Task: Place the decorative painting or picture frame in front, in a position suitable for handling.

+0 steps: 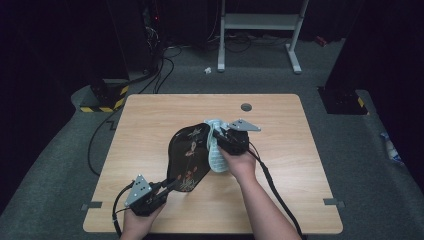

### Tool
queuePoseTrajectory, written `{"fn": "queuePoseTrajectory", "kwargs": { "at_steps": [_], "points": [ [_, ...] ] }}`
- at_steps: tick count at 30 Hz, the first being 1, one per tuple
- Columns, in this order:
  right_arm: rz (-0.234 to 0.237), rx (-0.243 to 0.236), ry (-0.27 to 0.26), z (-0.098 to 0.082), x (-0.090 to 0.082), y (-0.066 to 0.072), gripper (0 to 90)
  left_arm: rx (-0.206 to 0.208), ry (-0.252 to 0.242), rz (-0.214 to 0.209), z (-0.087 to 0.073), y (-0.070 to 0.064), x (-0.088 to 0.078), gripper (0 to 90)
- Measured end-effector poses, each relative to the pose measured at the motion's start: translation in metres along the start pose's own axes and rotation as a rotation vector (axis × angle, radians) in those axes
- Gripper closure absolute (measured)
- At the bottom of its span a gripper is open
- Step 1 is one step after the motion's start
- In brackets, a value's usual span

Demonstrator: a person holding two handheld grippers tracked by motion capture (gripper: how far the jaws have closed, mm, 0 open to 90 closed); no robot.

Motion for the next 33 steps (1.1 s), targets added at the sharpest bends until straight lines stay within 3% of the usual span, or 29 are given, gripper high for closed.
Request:
{"fn": "queuePoseTrajectory", "kwargs": {
  "at_steps": [19,33],
  "points": [
    [-0.021,0.012,0.128,-0.056,0.014,-0.009,74.5,-0.011,-0.004,-0.005,0.0,0.001,0.0,77.3],
    [-0.014,0.018,0.214,-0.088,0.02,-0.009,74.6,-0.014,-0.002,-0.009,0.0,0.001,0.0,77.6]
  ]
}}
Point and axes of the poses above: each handheld gripper's, and its own axes: x roughly forward along the jaws, z roughly out of its top, y roughly to its left, the point moved 4 cm from there along x, roughly forward along the jaws, and after that the axes turned 11 degrees about -z, right-handed, at the moved point
